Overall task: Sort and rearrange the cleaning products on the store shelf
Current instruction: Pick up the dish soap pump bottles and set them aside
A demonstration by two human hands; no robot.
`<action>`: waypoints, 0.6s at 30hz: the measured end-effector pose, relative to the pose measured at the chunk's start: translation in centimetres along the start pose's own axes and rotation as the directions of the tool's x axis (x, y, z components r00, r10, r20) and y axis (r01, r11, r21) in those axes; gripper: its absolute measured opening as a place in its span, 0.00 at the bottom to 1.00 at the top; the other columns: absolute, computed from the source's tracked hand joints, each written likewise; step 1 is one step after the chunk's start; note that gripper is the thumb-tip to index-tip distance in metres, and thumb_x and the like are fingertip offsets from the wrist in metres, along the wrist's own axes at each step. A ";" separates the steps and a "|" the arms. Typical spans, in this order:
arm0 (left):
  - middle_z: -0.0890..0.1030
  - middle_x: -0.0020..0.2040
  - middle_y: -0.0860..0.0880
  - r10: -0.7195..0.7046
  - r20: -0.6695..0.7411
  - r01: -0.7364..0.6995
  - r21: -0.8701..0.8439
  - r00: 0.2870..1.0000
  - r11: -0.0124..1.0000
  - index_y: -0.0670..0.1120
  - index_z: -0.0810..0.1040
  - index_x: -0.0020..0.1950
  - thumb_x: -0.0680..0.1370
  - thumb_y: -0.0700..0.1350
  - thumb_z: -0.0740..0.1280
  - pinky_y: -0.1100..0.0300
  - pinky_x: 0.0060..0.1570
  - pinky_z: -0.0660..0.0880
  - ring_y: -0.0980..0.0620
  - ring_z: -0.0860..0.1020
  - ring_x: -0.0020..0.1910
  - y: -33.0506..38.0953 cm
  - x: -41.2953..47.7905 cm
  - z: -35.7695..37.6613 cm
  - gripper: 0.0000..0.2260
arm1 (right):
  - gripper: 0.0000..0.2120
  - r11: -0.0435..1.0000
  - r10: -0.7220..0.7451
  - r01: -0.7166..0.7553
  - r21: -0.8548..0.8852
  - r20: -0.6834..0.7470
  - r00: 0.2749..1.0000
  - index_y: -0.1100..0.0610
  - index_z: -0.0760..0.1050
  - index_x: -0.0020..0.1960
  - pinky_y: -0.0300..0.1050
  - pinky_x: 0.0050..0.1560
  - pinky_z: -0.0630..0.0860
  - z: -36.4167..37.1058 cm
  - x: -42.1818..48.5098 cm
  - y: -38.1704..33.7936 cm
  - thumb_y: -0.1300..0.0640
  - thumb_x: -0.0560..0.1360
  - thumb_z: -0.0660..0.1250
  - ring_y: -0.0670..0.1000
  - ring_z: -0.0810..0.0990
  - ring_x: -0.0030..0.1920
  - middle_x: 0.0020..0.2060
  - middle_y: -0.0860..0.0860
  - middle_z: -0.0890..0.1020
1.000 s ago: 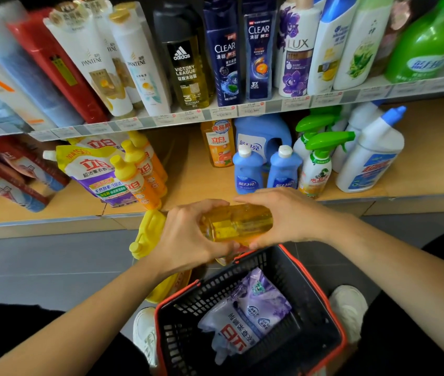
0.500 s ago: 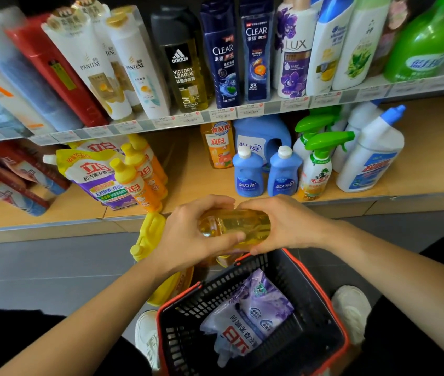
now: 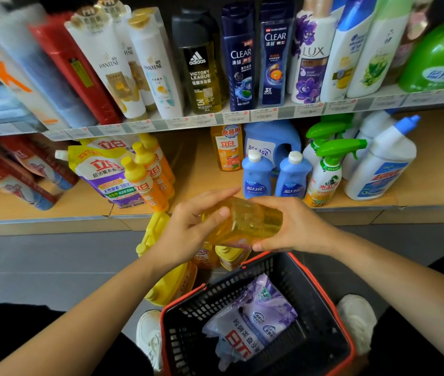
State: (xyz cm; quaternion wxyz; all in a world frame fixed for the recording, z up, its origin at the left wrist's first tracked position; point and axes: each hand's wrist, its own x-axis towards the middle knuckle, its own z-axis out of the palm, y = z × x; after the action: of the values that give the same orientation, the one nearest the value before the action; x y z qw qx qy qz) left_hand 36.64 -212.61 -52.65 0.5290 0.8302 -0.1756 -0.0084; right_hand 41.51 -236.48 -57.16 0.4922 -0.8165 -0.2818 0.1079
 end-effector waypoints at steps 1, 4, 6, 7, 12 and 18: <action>0.78 0.70 0.51 0.045 -0.003 -0.045 0.040 0.999 0.998 0.46 0.74 0.74 0.83 0.43 0.64 0.44 0.70 0.72 0.51 0.73 0.72 0.0 -0.1 0.0 0.18 | 0.33 0.999 0.004 -0.004 0.036 -0.009 1.000 0.32 0.74 0.62 0.29 0.55 0.75 0.0 0.1 -0.1 0.49 0.62 0.84 0.39 0.81 0.57 0.56 0.38 0.83; 0.67 0.79 0.52 0.130 -0.017 -0.127 0.119 0.991 0.985 0.47 0.69 0.77 0.84 0.46 0.62 0.47 0.76 0.63 0.52 0.63 0.79 0.0 -0.4 0.1 0.20 | 0.33 0.994 0.016 -0.012 0.107 -0.035 0.999 0.43 0.76 0.66 0.34 0.58 0.76 -0.2 0.3 -0.2 0.49 0.63 0.84 0.41 0.82 0.58 0.57 0.41 0.84; 0.62 0.81 0.52 0.184 -0.006 -0.179 0.204 0.983 0.962 0.47 0.67 0.78 0.85 0.48 0.61 0.45 0.78 0.58 0.50 0.58 0.81 0.1 -0.7 0.3 0.22 | 0.34 0.989 0.024 -0.015 0.146 -0.060 0.998 0.47 0.77 0.67 0.40 0.60 0.77 -0.2 0.4 -0.1 0.51 0.63 0.84 0.43 0.82 0.59 0.58 0.43 0.84; 0.61 0.81 0.51 0.221 0.000 -0.213 0.263 0.975 0.941 0.47 0.66 0.79 0.84 0.49 0.61 0.44 0.79 0.57 0.49 0.57 0.81 0.0 -0.8 0.4 0.22 | 0.34 0.987 0.032 -0.020 0.158 -0.073 0.997 0.49 0.76 0.67 0.42 0.61 0.78 -0.2 0.4 -0.1 0.52 0.63 0.84 0.44 0.82 0.59 0.58 0.43 0.84; 0.70 0.77 0.46 0.271 -0.029 -0.252 0.281 0.962 0.926 0.42 0.71 0.75 0.81 0.42 0.68 0.37 0.72 0.68 0.46 0.61 0.80 0.1 -1.0 0.9 0.22 | 0.36 0.988 0.051 -0.036 0.151 -0.099 0.994 0.51 0.76 0.68 0.47 0.63 0.77 -0.4 0.3 0.2 0.52 0.63 0.84 0.44 0.81 0.60 0.59 0.44 0.84; 0.83 0.62 0.48 0.303 -0.184 -0.249 0.269 0.935 0.931 0.41 0.83 0.62 0.78 0.47 0.72 0.58 0.51 0.82 0.55 0.82 0.61 0.9 -1.0 0.7 0.15 | 0.35 0.987 0.065 -0.046 0.153 -0.126 0.990 0.48 0.77 0.67 0.42 0.60 0.78 -0.3 0.0 0.2 0.53 0.62 0.84 0.43 0.82 0.59 0.57 0.42 0.84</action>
State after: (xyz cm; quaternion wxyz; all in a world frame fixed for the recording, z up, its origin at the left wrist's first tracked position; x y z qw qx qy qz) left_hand 35.34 -213.29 -52.39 0.4363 0.8508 -0.2307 0.1807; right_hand 41.73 -236.72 -57.20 0.5662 -0.7901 -0.2173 0.0890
